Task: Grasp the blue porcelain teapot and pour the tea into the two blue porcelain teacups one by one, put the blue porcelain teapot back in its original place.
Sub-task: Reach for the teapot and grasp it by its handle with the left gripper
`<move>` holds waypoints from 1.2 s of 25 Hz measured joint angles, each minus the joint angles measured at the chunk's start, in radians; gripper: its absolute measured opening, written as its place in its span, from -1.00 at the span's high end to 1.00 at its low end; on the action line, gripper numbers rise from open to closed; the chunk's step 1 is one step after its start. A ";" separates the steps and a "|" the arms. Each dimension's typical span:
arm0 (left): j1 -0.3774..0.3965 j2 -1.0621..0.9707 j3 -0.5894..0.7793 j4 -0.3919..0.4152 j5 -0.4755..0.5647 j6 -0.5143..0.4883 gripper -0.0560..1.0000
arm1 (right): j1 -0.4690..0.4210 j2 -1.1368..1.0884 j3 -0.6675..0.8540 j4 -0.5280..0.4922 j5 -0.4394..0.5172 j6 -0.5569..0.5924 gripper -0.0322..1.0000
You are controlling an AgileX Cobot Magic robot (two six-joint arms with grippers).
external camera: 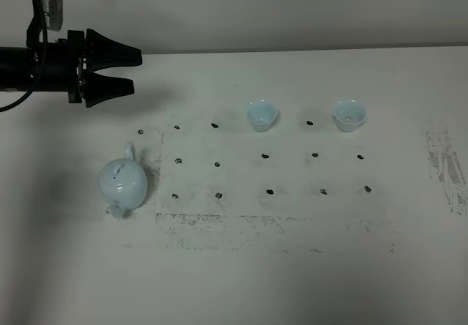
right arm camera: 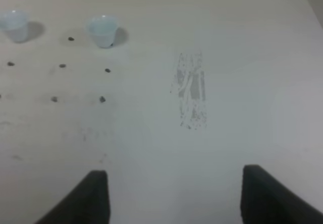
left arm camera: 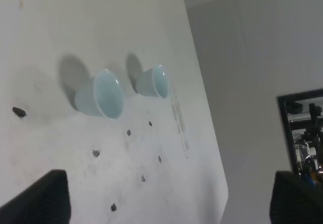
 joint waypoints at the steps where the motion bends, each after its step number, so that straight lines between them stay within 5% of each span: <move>1: 0.000 0.000 0.000 0.000 0.000 0.002 -0.54 | 0.001 -0.001 0.000 0.002 0.000 0.000 -0.17; 15: 0.000 -0.036 0.000 0.046 0.002 0.015 -0.54 | 0.003 -0.001 0.000 0.002 0.000 -0.002 -0.17; 21: -0.058 -0.174 0.000 0.367 -0.123 -0.079 -0.48 | 0.003 -0.001 0.000 0.002 0.000 -0.002 -0.17; 30: -0.401 -0.231 -0.003 0.972 -0.407 -0.397 -0.45 | 0.003 -0.001 0.000 0.002 0.000 -0.002 -0.17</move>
